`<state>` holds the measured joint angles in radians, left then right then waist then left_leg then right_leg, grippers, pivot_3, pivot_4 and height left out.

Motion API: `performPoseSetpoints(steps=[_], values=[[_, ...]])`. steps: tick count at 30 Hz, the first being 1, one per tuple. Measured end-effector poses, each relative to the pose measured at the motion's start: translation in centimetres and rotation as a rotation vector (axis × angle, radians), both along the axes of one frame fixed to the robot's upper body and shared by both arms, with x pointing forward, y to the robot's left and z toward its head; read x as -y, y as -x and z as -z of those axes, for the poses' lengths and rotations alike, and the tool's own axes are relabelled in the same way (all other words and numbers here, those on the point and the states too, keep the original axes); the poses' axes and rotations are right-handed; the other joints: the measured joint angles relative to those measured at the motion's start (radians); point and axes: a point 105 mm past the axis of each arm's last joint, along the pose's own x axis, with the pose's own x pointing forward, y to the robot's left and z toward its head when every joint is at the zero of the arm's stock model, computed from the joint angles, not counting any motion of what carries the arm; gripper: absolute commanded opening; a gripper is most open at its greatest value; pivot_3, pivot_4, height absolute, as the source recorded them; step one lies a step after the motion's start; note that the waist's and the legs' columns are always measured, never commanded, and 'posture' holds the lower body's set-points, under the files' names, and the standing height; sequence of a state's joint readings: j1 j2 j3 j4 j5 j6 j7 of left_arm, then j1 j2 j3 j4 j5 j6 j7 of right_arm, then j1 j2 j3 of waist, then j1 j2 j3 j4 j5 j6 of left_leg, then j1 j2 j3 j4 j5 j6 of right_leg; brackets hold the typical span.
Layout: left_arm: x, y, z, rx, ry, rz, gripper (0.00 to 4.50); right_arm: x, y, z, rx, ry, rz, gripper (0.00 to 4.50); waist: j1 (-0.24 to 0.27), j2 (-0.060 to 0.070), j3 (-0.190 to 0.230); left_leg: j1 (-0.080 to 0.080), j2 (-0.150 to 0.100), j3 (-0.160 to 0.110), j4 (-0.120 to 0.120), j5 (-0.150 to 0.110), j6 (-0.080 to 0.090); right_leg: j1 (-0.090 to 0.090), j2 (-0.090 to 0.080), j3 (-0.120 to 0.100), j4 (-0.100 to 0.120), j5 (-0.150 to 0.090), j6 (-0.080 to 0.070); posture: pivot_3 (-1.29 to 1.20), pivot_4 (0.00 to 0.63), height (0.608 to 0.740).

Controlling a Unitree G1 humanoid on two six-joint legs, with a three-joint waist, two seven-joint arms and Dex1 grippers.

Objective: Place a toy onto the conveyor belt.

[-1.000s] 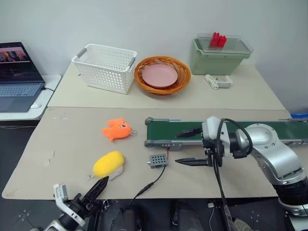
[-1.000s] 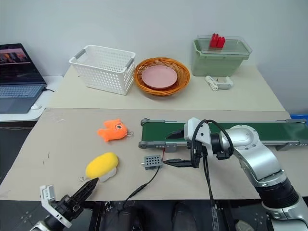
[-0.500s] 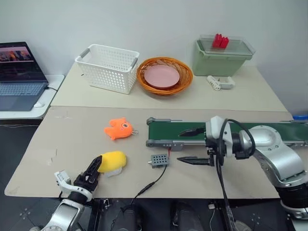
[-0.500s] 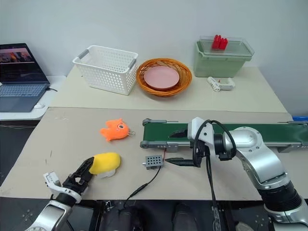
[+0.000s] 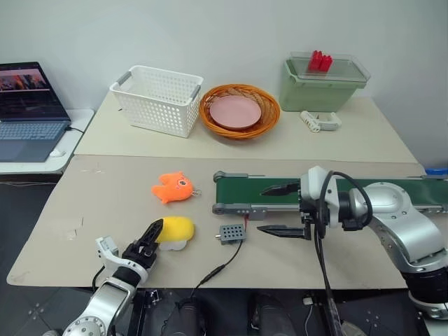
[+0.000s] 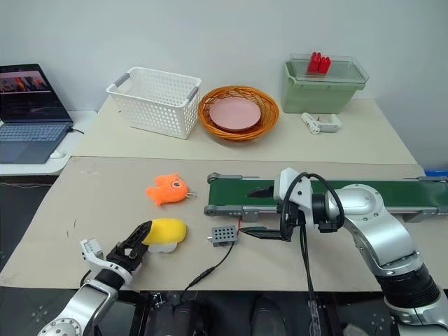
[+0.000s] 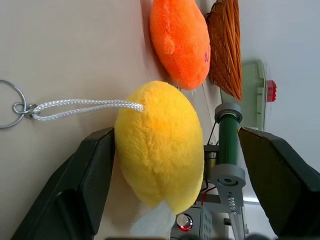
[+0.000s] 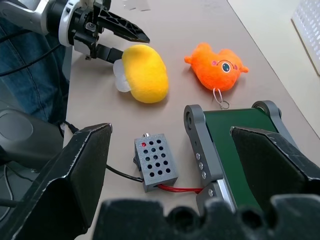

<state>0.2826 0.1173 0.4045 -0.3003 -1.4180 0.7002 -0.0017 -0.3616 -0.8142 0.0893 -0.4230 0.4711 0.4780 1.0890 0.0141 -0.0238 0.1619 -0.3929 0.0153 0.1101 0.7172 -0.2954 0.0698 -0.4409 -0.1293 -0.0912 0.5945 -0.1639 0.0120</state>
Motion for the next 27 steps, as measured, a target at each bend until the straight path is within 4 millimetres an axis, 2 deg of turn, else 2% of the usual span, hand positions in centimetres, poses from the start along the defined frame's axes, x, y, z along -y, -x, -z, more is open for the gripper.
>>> performPoseSetpoints(steps=[1,8,13,16,20,25,27], values=[[0.0,0.0,0.0,-0.002,-0.003,0.003,3.35,0.0,0.0,0.0,-0.001,-0.003,0.000,4.50,0.000,0.000,0.000,0.000,0.000,0.000,0.000,0.000,0.000,0.000,0.000,0.000,0.000,0.000,0.000,0.00,0.150,0.740],[0.2,-0.1,0.2,-0.019,-0.008,0.006,0.78,0.1,-0.1,-0.1,0.002,-0.008,0.012,4.50,0.000,0.000,0.000,0.000,0.000,0.000,0.000,0.000,0.000,0.000,0.000,0.000,0.000,0.000,0.000,0.00,0.150,0.740],[0.2,-0.2,0.2,-0.023,-0.015,0.005,0.78,0.1,-0.1,-0.1,0.002,-0.008,0.012,4.50,0.001,0.000,0.000,0.000,0.000,0.000,0.000,0.000,0.000,0.000,0.000,0.000,0.000,0.000,0.000,0.00,0.150,0.740],[0.5,-0.5,-0.7,0.005,-0.031,0.012,0.78,0.1,-0.1,-0.1,0.002,-0.008,0.012,4.50,0.002,0.000,0.000,0.000,0.000,0.000,0.000,0.000,0.000,0.000,0.000,0.000,0.000,0.000,0.000,0.00,0.150,0.740],[0.9,-2.0,-4.6,0.140,-0.073,0.013,0.78,0.1,-0.1,-0.1,0.000,-0.008,0.012,4.50,0.004,0.000,0.000,0.000,0.000,0.000,0.000,0.000,0.000,0.000,0.000,0.000,0.000,0.000,0.000,0.00,0.150,0.740],[2.0,-3.6,-11.0,0.331,-0.196,0.066,0.78,0.3,-0.4,0.1,-0.014,-0.008,0.021,4.50,0.004,0.000,0.000,0.001,0.000,0.000,-0.001,0.003,-0.005,0.001,0.000,0.000,0.000,0.000,0.000,0.00,0.150,0.740],[2.3,-4.0,-12.3,0.369,-0.258,0.086,0.78,0.3,-0.5,0.1,-0.015,-0.009,0.018,4.50,0.003,0.000,0.000,0.001,0.000,0.000,-0.001,0.003,-0.006,0.002,0.000,0.000,0.000,0.001,0.001,0.00,0.150,0.740]])
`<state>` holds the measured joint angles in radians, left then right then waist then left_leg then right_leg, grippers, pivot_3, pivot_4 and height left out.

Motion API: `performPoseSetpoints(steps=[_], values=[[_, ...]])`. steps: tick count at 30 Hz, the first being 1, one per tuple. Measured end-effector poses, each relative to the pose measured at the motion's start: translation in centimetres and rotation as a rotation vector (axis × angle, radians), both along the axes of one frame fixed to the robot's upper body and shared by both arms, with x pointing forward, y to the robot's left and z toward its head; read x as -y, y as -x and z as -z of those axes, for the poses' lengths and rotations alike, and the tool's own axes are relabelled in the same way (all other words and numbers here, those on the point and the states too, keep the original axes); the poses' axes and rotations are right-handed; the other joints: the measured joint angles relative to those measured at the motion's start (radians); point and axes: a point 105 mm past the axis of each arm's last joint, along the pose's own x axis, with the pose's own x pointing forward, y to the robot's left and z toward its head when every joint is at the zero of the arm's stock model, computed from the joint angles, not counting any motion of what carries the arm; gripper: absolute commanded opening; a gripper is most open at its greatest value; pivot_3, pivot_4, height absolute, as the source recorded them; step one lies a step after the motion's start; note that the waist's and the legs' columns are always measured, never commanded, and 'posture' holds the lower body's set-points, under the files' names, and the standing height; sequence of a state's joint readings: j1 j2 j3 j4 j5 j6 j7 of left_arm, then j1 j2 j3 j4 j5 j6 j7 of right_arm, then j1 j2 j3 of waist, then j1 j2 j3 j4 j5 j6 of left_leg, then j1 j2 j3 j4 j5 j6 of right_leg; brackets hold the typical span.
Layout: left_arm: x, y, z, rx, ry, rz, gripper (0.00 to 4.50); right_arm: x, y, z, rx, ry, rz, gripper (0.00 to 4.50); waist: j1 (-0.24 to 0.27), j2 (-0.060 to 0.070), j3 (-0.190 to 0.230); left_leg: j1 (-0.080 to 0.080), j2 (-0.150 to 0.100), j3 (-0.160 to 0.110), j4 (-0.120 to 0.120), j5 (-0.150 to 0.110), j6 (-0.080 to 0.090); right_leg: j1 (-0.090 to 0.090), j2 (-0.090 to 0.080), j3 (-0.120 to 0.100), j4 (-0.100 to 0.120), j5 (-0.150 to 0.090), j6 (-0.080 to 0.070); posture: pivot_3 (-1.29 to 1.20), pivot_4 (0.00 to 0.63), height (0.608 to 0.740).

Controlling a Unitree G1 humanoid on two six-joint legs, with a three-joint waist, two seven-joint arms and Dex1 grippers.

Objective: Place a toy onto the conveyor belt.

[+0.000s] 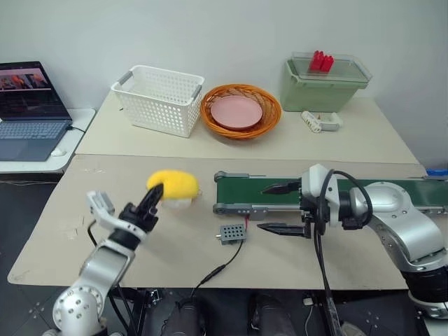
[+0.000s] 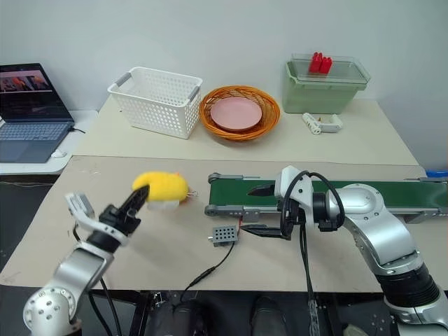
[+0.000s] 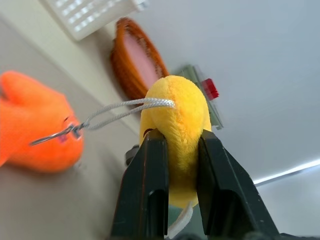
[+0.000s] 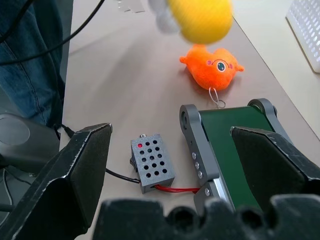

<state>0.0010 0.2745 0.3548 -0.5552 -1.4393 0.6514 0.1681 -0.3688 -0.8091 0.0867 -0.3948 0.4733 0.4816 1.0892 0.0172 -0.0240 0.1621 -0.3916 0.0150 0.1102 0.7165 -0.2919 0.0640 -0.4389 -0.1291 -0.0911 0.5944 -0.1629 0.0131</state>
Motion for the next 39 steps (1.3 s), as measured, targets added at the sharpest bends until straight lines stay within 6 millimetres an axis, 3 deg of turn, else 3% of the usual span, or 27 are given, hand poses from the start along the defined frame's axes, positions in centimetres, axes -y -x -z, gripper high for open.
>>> performPoseSetpoints(steps=[3,8,11,13,17,21,24,30,39], values=[[0.0,-1.2,-1.3,0.040,-0.322,0.002,0.78,0.0,-0.3,-0.1,0.001,-0.005,0.002,4.50,-0.003,0.000,0.000,0.001,0.000,0.000,-0.001,0.001,-0.002,0.000,0.001,0.000,0.000,0.000,0.001,0.00,0.150,0.740],[-1.0,-3.2,0.1,0.179,-1.344,0.039,0.78,-0.2,-0.5,0.1,0.008,-0.008,0.006,4.50,-0.003,0.003,0.001,0.001,-0.001,0.004,-0.007,0.003,-0.006,-0.003,0.003,0.001,-0.001,0.000,0.001,0.00,0.150,0.740],[0.5,-4.3,0.1,0.317,-1.529,0.083,0.78,-0.3,-0.6,0.1,0.007,-0.015,0.009,4.50,0.006,0.002,0.002,-0.005,0.000,0.003,-0.006,0.003,-0.008,-0.009,0.003,-0.001,-0.001,0.000,0.002,0.00,0.150,0.740],[1.6,-5.0,-0.8,0.452,-1.672,0.096,0.78,-0.3,-0.6,0.0,0.012,-0.018,0.014,4.50,0.010,0.002,0.002,-0.013,0.000,0.003,-0.006,0.005,-0.009,-0.018,0.003,-0.001,0.000,0.001,0.003,0.00,0.150,0.740],[4.7,-6.4,-2.8,0.802,-2.010,0.113,0.78,-0.3,-0.6,0.0,0.020,-0.026,0.029,4.50,0.017,0.002,0.002,-0.014,0.000,0.007,-0.006,0.007,-0.012,-0.018,0.007,-0.004,0.000,0.001,0.003,0.00,0.150,0.740],[8.7,-6.1,-2.7,1.124,-2.141,0.168,0.78,-0.3,-0.6,0.0,0.027,-0.031,0.036,4.50,0.019,0.002,0.002,-0.015,0.000,0.008,-0.006,0.007,-0.012,-0.018,0.007,-0.004,0.000,0.001,0.003,0.00,0.150,0.740],[10.6,-5.3,-1.1,1.283,-2.159,0.264,0.78,-0.3,-0.7,0.0,0.030,-0.033,0.046,4.50,0.019,0.002,0.002,-0.015,0.000,0.007,-0.005,0.007,-0.011,-0.018,0.007,-0.004,0.000,0.001,0.003,0.00,0.150,0.740],[11.5,-5.6,1.3,1.402,-2.197,0.376,0.78,-0.2,-0.5,-0.1,0.040,-0.040,0.065,4.50,0.021,0.002,0.002,-0.015,0.001,0.003,-0.002,0.006,-0.009,-0.017,0.007,-0.004,0.001,0.002,0.005,0.00,0.150,0.740],[12.8,-5.7,2.8,1.464,-2.161,0.456,0.78,0.1,-0.5,-0.2,0.055,-0.047,0.090,4.50,0.020,0.002,0.002,-0.017,0.001,0.003,0.005,0.004,-0.002,-0.016,0.004,-0.002,0.001,0.006,0.011,0.00,0.150,0.740]])
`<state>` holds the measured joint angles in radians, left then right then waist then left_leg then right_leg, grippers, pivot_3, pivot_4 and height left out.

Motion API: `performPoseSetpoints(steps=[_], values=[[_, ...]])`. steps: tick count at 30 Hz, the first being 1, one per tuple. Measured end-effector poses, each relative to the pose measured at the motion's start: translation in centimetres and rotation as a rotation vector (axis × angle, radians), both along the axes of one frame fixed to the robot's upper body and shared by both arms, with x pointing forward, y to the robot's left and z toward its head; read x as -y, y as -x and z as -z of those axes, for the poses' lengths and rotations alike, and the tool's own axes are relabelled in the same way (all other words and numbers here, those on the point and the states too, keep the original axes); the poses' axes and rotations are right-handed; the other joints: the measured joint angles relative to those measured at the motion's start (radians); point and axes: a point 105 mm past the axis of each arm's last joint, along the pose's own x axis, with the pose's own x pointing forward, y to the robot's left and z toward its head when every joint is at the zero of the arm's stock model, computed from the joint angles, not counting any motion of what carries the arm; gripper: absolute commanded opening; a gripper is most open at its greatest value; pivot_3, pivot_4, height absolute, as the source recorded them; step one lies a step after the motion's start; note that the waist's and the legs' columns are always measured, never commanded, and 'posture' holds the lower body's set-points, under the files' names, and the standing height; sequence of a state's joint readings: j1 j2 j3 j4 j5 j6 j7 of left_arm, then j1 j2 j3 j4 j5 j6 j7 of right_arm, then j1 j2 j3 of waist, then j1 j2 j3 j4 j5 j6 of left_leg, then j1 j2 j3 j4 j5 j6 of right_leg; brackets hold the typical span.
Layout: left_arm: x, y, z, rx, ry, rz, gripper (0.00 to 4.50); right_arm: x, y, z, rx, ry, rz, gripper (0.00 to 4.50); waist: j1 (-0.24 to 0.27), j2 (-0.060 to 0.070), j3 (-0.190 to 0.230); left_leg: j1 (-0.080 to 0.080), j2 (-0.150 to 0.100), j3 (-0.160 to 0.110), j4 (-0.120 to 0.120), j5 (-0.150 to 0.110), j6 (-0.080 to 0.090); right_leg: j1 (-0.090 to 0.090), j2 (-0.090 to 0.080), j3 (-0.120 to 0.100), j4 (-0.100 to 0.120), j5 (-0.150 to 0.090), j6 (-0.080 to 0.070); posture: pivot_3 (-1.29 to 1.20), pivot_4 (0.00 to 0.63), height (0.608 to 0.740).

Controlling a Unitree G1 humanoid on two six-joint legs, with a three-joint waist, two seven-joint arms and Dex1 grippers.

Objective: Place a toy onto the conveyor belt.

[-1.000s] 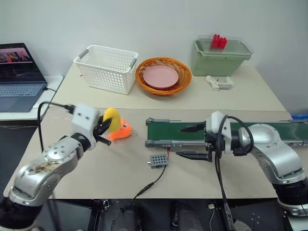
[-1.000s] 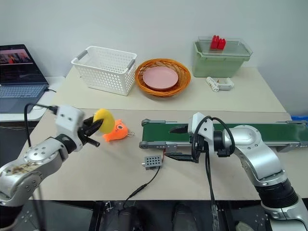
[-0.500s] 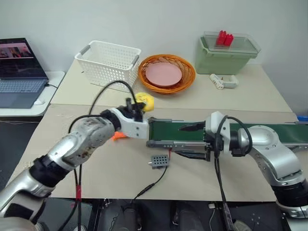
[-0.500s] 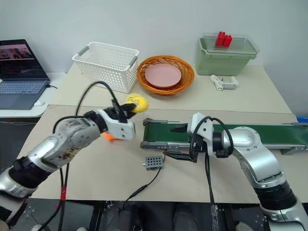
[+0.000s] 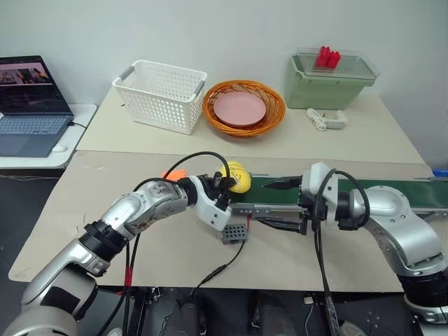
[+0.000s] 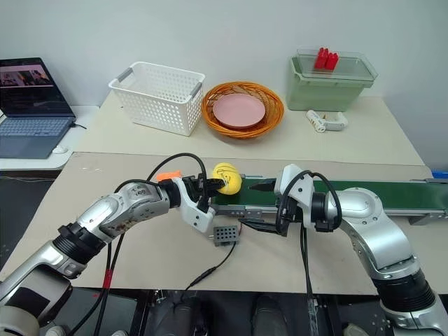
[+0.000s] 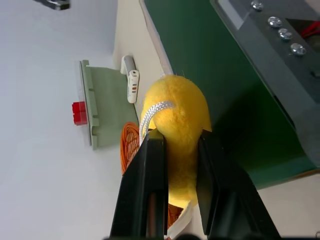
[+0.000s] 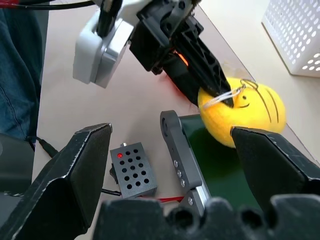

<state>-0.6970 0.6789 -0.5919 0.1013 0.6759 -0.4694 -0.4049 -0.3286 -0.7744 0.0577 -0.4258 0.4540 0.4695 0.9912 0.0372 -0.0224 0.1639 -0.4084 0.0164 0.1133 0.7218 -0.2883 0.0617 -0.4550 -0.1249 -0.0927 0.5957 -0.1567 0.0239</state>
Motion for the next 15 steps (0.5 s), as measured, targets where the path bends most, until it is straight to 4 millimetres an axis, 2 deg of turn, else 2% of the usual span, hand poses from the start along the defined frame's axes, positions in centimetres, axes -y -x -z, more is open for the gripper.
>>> performPoseSetpoints(steps=[5,8,12,15], values=[[0.6,0.2,0.6,-0.021,-0.010,0.026,0.78,0.1,0.1,-0.1,0.003,0.004,0.003,4.50,0.000,0.000,0.000,-0.002,0.000,0.000,0.005,-0.002,0.003,0.000,0.000,0.000,0.000,0.001,0.002,0.00,0.150,0.740],[0.6,0.1,0.8,-0.032,-0.016,0.024,1.46,0.1,0.2,-0.1,0.004,0.009,0.003,4.50,-0.001,0.000,0.000,-0.001,0.000,0.000,0.007,-0.003,0.005,0.001,-0.001,0.001,0.000,0.002,0.003,0.00,0.150,0.740],[1.0,0.1,0.6,-0.038,0.002,0.022,2.96,0.3,0.2,-0.1,0.001,0.009,0.012,4.50,0.000,0.000,0.000,-0.002,0.000,0.000,0.007,-0.003,0.005,0.001,-0.002,0.001,0.000,0.002,0.003,0.00,0.150,0.740],[0.7,-0.2,1.0,-0.051,-0.008,0.007,4.02,1.2,-0.2,-0.1,0.001,0.020,0.047,4.50,0.000,0.000,0.000,-0.002,-0.001,0.000,0.007,-0.003,0.005,0.001,-0.002,0.001,0.000,0.002,0.003,0.00,0.150,0.740]])
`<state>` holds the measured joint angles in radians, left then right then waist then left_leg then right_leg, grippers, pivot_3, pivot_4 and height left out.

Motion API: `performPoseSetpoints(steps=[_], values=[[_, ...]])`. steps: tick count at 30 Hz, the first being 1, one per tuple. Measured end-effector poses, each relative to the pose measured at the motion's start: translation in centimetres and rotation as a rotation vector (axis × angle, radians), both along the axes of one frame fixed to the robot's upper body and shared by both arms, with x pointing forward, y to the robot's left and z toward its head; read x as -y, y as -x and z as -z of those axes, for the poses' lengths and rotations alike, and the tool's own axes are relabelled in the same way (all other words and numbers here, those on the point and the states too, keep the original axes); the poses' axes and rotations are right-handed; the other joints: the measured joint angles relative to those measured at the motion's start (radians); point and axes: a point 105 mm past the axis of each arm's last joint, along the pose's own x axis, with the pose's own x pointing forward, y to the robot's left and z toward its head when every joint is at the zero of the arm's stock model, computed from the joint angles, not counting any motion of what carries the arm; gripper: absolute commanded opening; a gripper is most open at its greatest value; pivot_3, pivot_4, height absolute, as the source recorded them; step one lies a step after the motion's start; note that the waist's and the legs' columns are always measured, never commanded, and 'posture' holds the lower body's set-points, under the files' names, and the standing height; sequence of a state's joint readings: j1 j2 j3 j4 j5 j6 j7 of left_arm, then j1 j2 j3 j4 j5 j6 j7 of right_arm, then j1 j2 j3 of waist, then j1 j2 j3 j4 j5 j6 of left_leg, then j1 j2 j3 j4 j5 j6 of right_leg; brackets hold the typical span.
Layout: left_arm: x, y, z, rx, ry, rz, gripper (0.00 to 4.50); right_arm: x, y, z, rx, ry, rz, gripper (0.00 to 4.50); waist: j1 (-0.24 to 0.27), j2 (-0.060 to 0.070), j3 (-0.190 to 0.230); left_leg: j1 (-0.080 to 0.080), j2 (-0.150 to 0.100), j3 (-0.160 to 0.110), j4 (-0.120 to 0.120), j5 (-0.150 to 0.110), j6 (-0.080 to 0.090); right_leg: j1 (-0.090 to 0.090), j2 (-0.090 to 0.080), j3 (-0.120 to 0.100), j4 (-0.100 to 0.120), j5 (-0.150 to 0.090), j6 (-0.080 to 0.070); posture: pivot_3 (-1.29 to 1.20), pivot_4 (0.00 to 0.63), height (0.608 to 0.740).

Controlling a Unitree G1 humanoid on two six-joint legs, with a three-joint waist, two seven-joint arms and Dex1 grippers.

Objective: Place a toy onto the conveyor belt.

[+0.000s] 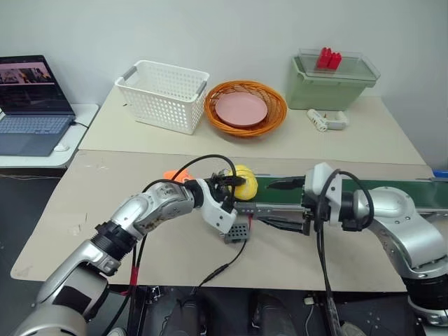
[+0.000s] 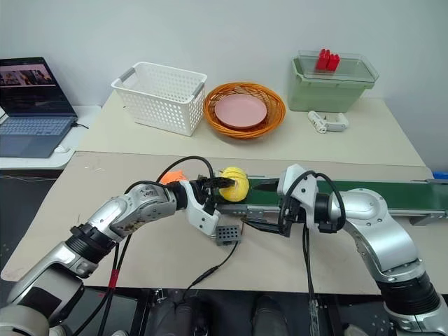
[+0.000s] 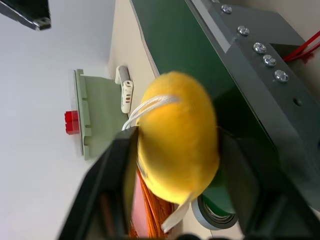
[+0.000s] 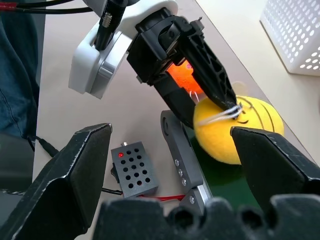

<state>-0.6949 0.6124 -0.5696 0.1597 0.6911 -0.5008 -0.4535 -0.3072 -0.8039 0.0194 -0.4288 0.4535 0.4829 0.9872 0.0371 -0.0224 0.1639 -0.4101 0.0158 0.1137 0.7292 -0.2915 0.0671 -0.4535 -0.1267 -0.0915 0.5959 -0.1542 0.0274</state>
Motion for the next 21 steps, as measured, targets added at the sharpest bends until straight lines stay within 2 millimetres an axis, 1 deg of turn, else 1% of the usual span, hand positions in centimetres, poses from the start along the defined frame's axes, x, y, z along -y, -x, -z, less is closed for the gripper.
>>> performPoseSetpoints(steps=[1,3,5,10,14,16,18,20,21], values=[[0.0,-0.1,-0.1,0.001,0.007,-0.002,4.33,0.5,-0.3,0.1,-0.005,0.002,0.022,4.50,0.000,0.000,0.000,0.000,0.000,0.000,0.000,0.000,0.000,0.000,0.000,0.000,0.000,0.000,0.000,0.00,0.150,0.740],[0.1,-0.1,-0.4,0.005,0.019,-0.005,4.33,1.8,-1.0,0.4,-0.022,0.003,0.079,4.50,0.001,0.000,0.000,0.002,0.000,0.000,0.000,0.000,0.000,0.003,0.000,0.000,0.000,0.000,0.000,0.00,0.150,0.740],[0.1,-0.2,-0.3,-0.001,0.013,-0.009,4.33,2.6,-1.3,0.6,-0.032,0.006,0.105,4.50,0.000,0.000,0.000,0.003,0.000,0.000,0.000,0.000,0.001,0.003,0.000,0.000,0.000,0.000,0.000,0.00,0.150,0.740],[-0.2,-0.3,-0.3,-0.017,0.023,-0.029,4.33,3.2,-1.4,1.0,-0.041,0.008,0.120,4.50,-0.001,0.000,0.000,0.003,0.000,0.000,0.000,0.000,0.001,0.003,0.000,0.000,0.000,0.000,0.000,0.00,0.150,0.740],[-1.1,-0.7,-0.4,-0.037,0.051,-0.086,4.33,4.2,-1.7,1.5,-0.065,-0.003,0.168,4.50,-0.001,0.000,0.000,0.003,0.000,0.000,0.000,0.000,0.001,0.003,0.000,0.000,0.000,0.000,0.000,0.00,0.150,0.740],[-1.5,-0.9,-0.8,-0.038,0.069,-0.109,4.33,4.7,-1.9,1.6,-0.065,-0.007,0.186,4.50,-0.001,0.000,0.000,0.003,0.000,0.000,0.000,0.000,0.001,0.003,0.000,0.000,0.000,0.000,0.000,0.00,0.150,0.740],[-2.3,-1.0,-1.7,-0.060,0.146,-0.158,4.33,5.8,-2.1,1.9,-0.070,-0.004,0.230,4.50,-0.001,0.000,0.000,0.003,0.000,0.000,0.000,0.000,0.001,0.003,0.000,0.000,0.000,0.000,0.000,0.00,0.150,0.740],[-4.1,-1.4,-2.8,-0.154,0.348,-0.283,4.33,6.5,-2.1,2.0,-0.072,0.003,0.263,4.50,-0.003,0.001,-0.001,0.003,0.000,0.000,0.000,0.000,0.000,0.003,-0.001,0.001,0.001,0.000,0.000,0.00,0.150,0.740],[-4.7,-1.5,-2.9,-0.199,0.414,-0.330,4.33,6.6,-2.1,2.0,-0.070,0.004,0.265,4.50,-0.005,0.001,-0.001,0.003,0.001,0.000,0.000,0.000,0.000,0.003,-0.001,0.001,0.001,0.000,0.001,0.00,0.150,0.740]])
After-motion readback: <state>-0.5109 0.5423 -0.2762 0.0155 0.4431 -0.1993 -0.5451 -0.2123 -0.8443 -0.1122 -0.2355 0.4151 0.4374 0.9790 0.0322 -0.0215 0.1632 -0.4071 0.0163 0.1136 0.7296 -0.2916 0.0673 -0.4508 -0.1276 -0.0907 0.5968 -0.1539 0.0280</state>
